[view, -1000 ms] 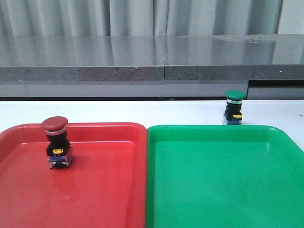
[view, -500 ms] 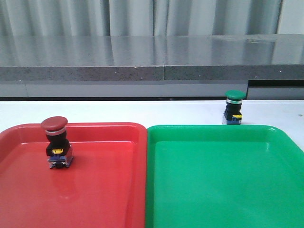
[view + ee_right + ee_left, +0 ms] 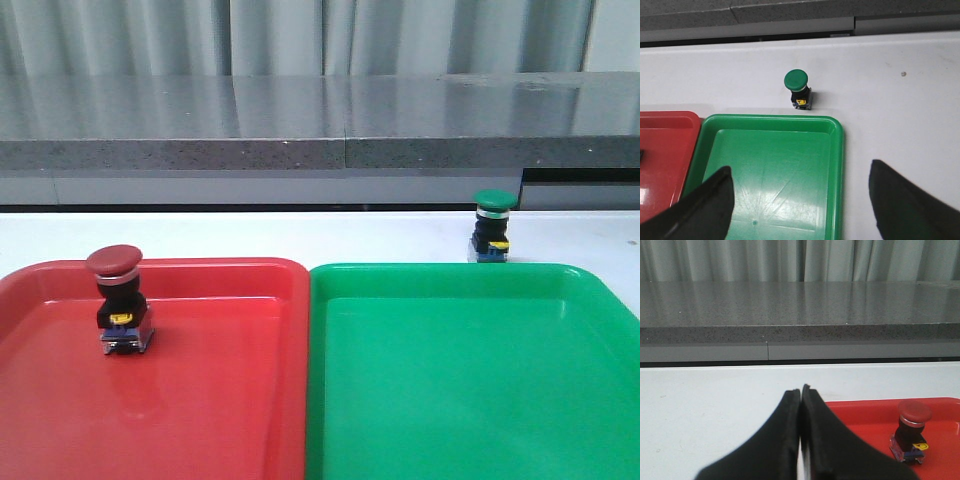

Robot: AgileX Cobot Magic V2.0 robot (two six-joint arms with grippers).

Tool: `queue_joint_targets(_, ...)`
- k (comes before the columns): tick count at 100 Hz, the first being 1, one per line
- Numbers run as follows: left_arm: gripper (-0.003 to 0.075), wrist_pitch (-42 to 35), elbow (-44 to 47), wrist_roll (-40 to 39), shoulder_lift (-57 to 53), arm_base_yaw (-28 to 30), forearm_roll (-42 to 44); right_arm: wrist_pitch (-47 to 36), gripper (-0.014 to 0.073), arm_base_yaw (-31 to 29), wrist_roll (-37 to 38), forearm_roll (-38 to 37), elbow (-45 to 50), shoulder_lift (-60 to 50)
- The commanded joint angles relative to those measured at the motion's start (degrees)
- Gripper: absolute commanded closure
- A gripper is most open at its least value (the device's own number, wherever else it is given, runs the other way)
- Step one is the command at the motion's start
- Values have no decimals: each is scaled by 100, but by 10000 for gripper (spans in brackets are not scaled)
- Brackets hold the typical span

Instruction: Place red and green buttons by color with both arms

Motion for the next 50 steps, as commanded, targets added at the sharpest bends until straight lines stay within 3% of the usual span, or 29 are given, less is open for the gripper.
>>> queue_joint_targets(1, 739, -496, 243, -33, -171, 11, -17, -296, 32, 19, 3, 84, -433, 452)
queue_joint_targets(50, 739, -496, 243, -33, -171, 11, -17, -439, 32, 627, 3, -30, -2014, 3217)
